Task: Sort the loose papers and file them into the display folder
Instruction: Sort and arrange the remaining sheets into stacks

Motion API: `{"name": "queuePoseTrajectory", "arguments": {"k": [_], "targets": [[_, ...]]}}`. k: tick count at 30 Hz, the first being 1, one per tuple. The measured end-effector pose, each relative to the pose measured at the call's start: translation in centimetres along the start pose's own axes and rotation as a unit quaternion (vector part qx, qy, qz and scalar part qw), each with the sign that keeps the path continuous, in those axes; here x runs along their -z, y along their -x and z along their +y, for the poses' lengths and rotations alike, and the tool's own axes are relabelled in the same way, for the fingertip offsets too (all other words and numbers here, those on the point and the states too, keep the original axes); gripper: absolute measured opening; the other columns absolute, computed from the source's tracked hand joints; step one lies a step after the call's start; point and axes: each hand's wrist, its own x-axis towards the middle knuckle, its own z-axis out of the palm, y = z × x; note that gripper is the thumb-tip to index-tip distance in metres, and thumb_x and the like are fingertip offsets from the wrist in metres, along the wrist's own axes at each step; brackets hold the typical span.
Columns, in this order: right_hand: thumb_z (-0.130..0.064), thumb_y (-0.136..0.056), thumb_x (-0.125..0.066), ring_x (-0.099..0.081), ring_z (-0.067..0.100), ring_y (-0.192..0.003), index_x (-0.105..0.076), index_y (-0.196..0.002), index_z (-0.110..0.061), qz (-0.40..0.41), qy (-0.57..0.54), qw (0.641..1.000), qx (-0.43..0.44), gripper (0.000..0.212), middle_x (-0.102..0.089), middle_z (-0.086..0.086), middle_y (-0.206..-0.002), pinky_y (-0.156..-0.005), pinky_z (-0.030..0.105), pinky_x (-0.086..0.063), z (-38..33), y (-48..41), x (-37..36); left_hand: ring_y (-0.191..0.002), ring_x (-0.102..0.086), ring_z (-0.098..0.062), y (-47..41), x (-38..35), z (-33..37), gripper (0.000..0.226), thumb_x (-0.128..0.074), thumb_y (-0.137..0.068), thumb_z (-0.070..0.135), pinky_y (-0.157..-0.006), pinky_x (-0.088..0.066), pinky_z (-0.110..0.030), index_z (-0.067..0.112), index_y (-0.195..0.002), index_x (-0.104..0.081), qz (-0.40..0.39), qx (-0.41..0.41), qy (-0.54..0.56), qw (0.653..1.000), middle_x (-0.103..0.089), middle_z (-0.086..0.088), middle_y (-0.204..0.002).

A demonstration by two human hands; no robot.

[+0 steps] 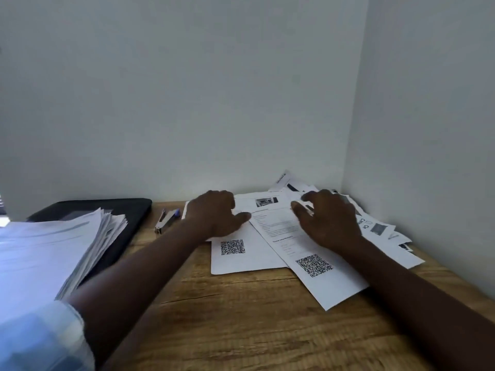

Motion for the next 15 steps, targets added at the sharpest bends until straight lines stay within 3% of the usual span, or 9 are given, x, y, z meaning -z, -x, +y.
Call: {"name": "queuePoseTrajectory", "arguments": {"k": [3,7,10,12,15], "targets": [[-0.079,-0.092,-0.035,-0.047,0.035,-0.132,-0.056,-0.136,-0.017,-0.062,0.134,0.985,-0.091,0.08,-0.054,0.013,-0.141,-0.106,0.05,-0.036,2.5,-0.1,0.3,-0.131,-0.051,-0.03,-0.1,-1.9,2.2,0.08,-0.044,-0.086,0.084,-0.105,-0.045,-0.047,0.024,-0.139,-0.053,-0.015,0.038,0.015,0.999,-0.058,-0.005,-0.139],[-0.091,-0.079,-0.042,-0.044,0.033,-0.133,-0.053,-0.136,-0.018,-0.147,0.141,0.97,-0.135,0.093,-0.053,0.011,-0.141,-0.104,0.046,-0.038,4.4,0.0,1.1,-0.141,-0.039,-0.036,0.4,-3.1,2.8,0.087,-0.047,-0.084,0.085,-0.11,-0.034,-0.057,0.026,-0.148,-0.042,-0.036,0.07,0.014,0.997,-0.046,-0.009,-0.149],[-0.083,-0.074,-0.064,-0.055,0.029,-0.122,-0.058,-0.126,-0.017,-0.13,0.081,0.979,-0.136,0.084,-0.062,0.007,-0.128,-0.091,0.037,-0.047,4.6,-0.3,2.0,-0.141,-0.04,-0.033,0.7,-3.3,1.8,0.081,-0.058,-0.081,0.081,-0.11,-0.034,-0.055,0.029,-0.142,-0.049,-0.017,0.066,0.056,0.996,-0.048,-0.006,-0.147],[-0.062,-0.076,-0.079,-0.061,0.026,-0.117,-0.063,-0.123,-0.016,-0.121,-0.006,0.981,-0.148,0.068,-0.066,0.006,-0.126,-0.087,0.032,-0.047,4.6,-0.3,2.2,-0.137,-0.045,-0.028,0.9,-3.3,1.0,0.074,-0.069,-0.078,0.074,-0.111,-0.037,-0.049,0.031,-0.136,-0.054,-0.004,0.058,0.117,0.991,-0.051,-0.005,-0.144],[-0.029,-0.083,-0.082,-0.064,0.021,-0.103,-0.074,-0.11,-0.02,-0.063,-0.162,0.972,-0.157,0.03,-0.071,0.006,-0.114,-0.081,0.025,-0.042,4.6,0.2,1.8,-0.132,-0.049,-0.024,1.4,-3.2,0.1,0.066,-0.085,-0.076,0.054,-0.106,-0.039,-0.035,0.026,-0.13,-0.06,0.026,0.042,0.208,0.977,-0.056,-0.005,-0.14]]}}
